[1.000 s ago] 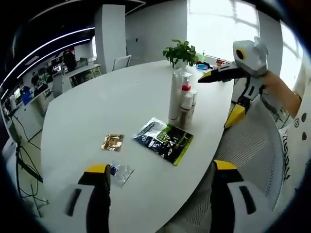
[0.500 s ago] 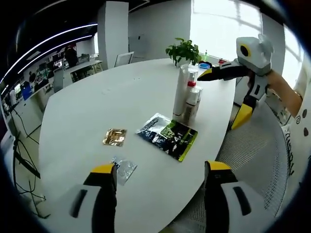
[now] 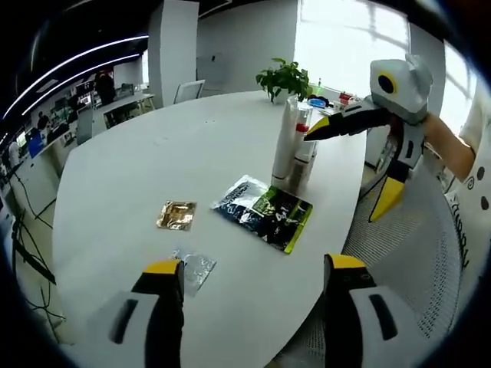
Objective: Arrange the skincare products in the storage area until every visible bottle or jar stands upright without overlapping.
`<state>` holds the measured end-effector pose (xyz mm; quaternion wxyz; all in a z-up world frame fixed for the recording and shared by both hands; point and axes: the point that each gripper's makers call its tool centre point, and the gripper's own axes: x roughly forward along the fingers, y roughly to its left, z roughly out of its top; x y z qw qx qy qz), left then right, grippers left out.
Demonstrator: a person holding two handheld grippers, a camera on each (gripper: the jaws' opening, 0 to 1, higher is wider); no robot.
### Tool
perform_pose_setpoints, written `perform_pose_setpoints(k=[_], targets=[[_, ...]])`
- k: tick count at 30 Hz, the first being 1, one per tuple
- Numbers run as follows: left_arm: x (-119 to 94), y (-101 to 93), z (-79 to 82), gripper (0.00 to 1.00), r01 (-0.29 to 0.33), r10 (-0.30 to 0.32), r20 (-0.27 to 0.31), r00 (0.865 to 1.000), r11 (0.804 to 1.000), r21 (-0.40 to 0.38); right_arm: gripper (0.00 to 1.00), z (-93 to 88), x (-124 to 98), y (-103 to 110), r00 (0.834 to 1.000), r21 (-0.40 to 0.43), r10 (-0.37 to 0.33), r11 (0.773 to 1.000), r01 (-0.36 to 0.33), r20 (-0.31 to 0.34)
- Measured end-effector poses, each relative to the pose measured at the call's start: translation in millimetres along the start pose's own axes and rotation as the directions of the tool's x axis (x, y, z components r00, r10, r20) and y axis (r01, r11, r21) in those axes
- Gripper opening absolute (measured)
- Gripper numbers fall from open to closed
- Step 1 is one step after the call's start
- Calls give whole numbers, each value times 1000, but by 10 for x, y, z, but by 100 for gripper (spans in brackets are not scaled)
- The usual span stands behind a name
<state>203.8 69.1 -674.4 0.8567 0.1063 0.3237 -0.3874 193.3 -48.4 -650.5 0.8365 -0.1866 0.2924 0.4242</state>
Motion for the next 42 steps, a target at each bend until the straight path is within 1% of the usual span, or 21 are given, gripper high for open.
perform_pose_setpoints(k=[5, 7, 9, 12, 13, 15, 16, 17, 18, 19, 23, 25, 27, 29, 31, 32, 33, 34, 36, 42], targets=[[27, 52, -28, 68, -3, 3, -11, 1000, 1000, -6, 85, -10, 94, 86, 999, 9, 39, 999, -39, -4], [41, 111, -45, 67, -8, 7, -14, 1000, 1000, -11, 82, -2, 123, 98, 999, 11, 44, 999, -44, 2], [59, 152, -59, 65, -13, 12, -30, 999, 1000, -7, 80, -5, 190, 133, 998, 22, 64, 998, -64, -2], [98, 231, -30, 64, -11, 11, -34, 999, 1000, -2, 76, -5, 259, 184, 997, 34, 81, 996, -81, -4], [106, 247, -30, 64, -11, 11, -39, 999, 1000, -3, 75, -3, 277, 189, 997, 36, 81, 996, -81, -3], [145, 343, -33, 63, -9, 9, -49, 999, 1000, 10, 74, -5, 317, 219, 996, 39, 92, 995, -92, -6], [151, 339, -34, 63, -3, 4, -62, 998, 1000, 15, 73, -6, 336, 235, 995, 41, 96, 995, -96, -9], [165, 354, -38, 62, 1, 0, -67, 998, 1000, 13, 73, -6, 348, 243, 995, 41, 97, 994, -97, -8], [190, 427, -60, 60, 6, -5, -72, 997, 1000, 8, 72, -17, 361, 267, 994, 38, 107, 994, -106, -15], [207, 450, -68, 60, 9, -8, -76, 997, 1000, 10, 72, -27, 371, 277, 994, 40, 112, 993, -111, -20], [293, 517, -96, 59, 32, -29, -93, 995, 999, 39, 72, -43, 403, 300, 993, 53, 118, 992, -117, -26], [326, 565, -105, 57, 39, -36, -101, 994, 999, 22, 71, -48, 419, 324, 991, 61, 130, 990, -128, -29], [364, 682, -136, 55, 42, -39, -106, 994, 999, 24, 70, -41, 441, 339, 990, 61, 135, 989, -133, -28], [415, 734, -173, 54, 49, -45, -122, 992, 998, 34, 69, -39, 461, 350, 990, 62, 137, 989, -135, -31], [429, 731, -187, 53, 46, -41, -139, 989, 998, 32, 68, -40, 491, 375, 989, 67, 145, 987, -143, -33], [444, 763, -212, 52, 47, -40, -147, 988, 998, 45, 68, -41, 501, 385, 988, 70, 148, 987, -146, -34], [454, 790, -224, 52, 41, -34, -149, 988, 998, 45, 67, -35, 512, 398, 988, 74, 151, 986, -148, -30], [486, 859, -256, 51, 30, -24, -157, 987, 999, 37, 67, -33, 521, 411, 987, 75, 156, 985, -153, -29], [477, 882, -271, 47, 28, -21, -162, 987, 999, 37, 66, -37, 544, 451, 984, 81, 175, 982, -172, -33], [505, 1000, -336, 42, 4, 3, -183, 983, 999, 35, 65, -30, 599, 493, 981, 70, 190, 980, -186, -44]])
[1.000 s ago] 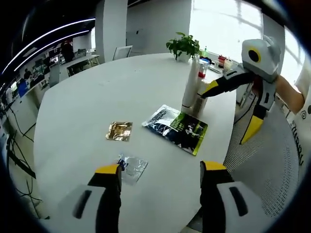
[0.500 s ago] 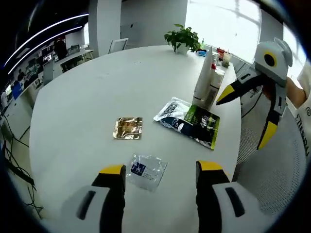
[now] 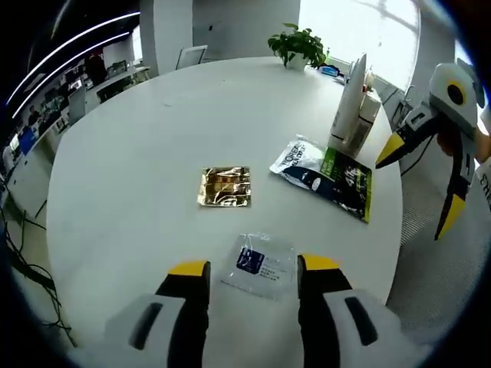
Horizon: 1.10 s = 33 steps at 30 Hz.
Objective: Arrange the skincare products in the storage area until every visible bottle or jar stands upright without overlapping.
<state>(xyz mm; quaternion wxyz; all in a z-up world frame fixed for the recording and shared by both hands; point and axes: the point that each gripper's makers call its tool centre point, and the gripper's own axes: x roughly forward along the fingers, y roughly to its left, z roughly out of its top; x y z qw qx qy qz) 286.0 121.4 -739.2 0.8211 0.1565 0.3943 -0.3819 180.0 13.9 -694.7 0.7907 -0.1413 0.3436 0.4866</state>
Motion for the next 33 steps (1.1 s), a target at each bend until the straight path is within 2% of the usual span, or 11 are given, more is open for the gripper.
perform_pose_setpoints(k=[5, 8, 12, 22, 33], targets=[[58, 35, -39, 36, 8, -8, -20, 1000, 1000, 16, 62, 19, 73, 57, 1000, 4, 17, 1000, -17, 4], [94, 28, -11, 34, 15, -14, -26, 1000, 1000, 20, 61, 21, 128, 94, 1000, 3, 28, 1000, -28, 6], [131, 14, -26, 30, 21, -20, -35, 999, 999, 36, 56, 32, 183, 131, 999, 20, 43, 999, -44, 18], [192, 41, -45, 22, 45, -42, -45, 998, 997, 63, 54, 5, 292, 221, 996, 50, 85, 995, -85, 6], [172, 21, -106, 18, 52, -50, -63, 997, 998, 26, 53, 69, 377, 241, 994, 80, 110, 990, -112, 20]])
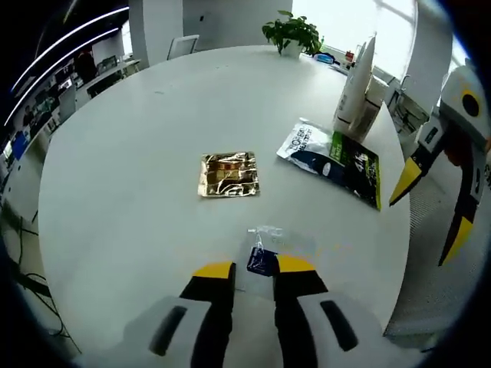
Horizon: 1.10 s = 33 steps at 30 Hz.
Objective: Arrange the skincare products in the storage area until every visible bottle or jar stands upright without overlapping.
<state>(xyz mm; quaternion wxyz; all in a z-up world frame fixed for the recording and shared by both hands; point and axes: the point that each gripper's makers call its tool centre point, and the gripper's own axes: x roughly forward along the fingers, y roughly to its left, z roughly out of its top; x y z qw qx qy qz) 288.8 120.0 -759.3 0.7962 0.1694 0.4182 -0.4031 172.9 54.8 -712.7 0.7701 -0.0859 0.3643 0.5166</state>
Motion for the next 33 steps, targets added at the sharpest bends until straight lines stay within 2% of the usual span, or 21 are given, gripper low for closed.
perform_pose_setpoints(k=[5, 8, 14, 16, 23, 28, 33], targets=[[-24, 39, -41, 17, -20, 20, -4, 1000, 996, -86, 49, 44, 65, -49, 1000, 56, -2, 998, 0, 30], [-31, 73, -59, 15, -25, 25, 0, 1000, 995, -101, 46, 53, 125, -72, 999, 105, 12, 994, -17, 44], [-33, 59, -86, 5, -40, 41, 1, 999, 988, -149, 44, 39, 234, -130, 999, 116, 0, 993, -5, 38], [-40, 41, -85, 5, -39, 41, 14, 999, 988, -151, 43, 42, 259, -162, 999, 128, -7, 992, 2, 42], [-35, -44, -82, 5, -88, 89, 6, 996, 992, -86, 42, 48, 351, -331, 998, 178, -33, 984, 24, 51], [-32, -26, -75, 5, -122, 122, -1, 992, 992, -29, 42, 87, 389, -416, 996, 203, -60, 978, 46, 61], [-22, -1, -100, 2, -143, 143, 6, 990, 989, -23, 42, 112, 462, -492, 996, 216, -66, 975, 51, 63]])
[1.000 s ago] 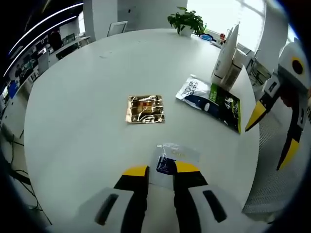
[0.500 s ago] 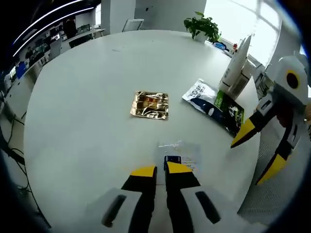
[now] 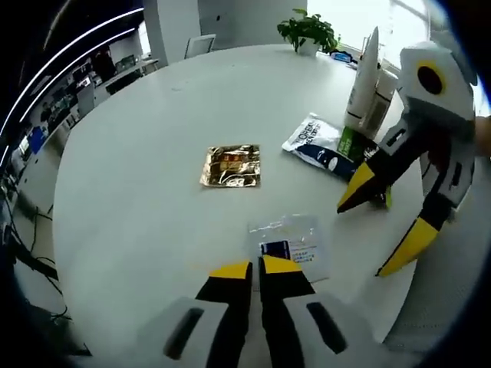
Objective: Arrange the skincare products in the storage area until every visible bottle or jar stands upright without overlapping.
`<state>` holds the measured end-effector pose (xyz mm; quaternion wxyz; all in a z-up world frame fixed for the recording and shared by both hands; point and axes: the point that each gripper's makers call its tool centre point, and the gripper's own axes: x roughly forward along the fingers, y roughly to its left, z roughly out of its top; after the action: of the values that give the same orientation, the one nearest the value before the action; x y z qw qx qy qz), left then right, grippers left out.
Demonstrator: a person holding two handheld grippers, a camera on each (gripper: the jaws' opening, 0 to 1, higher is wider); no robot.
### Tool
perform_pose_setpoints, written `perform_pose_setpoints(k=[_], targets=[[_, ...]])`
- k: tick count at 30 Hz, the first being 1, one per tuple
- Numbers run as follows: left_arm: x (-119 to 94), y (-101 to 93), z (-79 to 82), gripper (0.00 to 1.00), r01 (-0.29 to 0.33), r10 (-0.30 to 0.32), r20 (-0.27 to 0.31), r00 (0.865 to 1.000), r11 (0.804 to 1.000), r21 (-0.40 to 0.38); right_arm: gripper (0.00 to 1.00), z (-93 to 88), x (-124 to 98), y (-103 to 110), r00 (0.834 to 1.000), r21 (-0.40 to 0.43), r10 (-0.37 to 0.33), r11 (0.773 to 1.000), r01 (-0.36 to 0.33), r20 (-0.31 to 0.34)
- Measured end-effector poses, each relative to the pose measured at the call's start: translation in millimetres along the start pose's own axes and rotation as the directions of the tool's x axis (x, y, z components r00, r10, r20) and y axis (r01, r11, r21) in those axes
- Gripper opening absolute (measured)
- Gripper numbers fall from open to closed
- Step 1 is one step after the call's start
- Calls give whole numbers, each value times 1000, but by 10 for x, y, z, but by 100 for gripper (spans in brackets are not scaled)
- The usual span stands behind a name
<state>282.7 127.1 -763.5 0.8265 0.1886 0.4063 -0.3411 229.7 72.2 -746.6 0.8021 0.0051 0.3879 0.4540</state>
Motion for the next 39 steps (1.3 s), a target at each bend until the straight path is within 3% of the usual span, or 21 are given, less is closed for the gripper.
perform_pose_setpoints(k=[20, 25, 33, 39], targets=[[13, 34, -12, 0, -12, 13, 28, 1000, 1000, -28, 34, 97, 165, -115, 998, 142, 15, 990, -23, 54], [17, 40, -11, 0, -12, 13, 32, 999, 999, -32, 26, 136, 198, -145, 996, 222, 23, 974, -43, 89], [20, 35, -7, 0, -17, 18, 35, 999, 999, -36, 9, 196, 281, -67, 994, 242, 50, 968, -73, 100], [9, 25, -4, 0, -22, 24, 44, 999, 999, -46, 5, 208, 309, -45, 993, 248, 61, 965, -85, 100]])
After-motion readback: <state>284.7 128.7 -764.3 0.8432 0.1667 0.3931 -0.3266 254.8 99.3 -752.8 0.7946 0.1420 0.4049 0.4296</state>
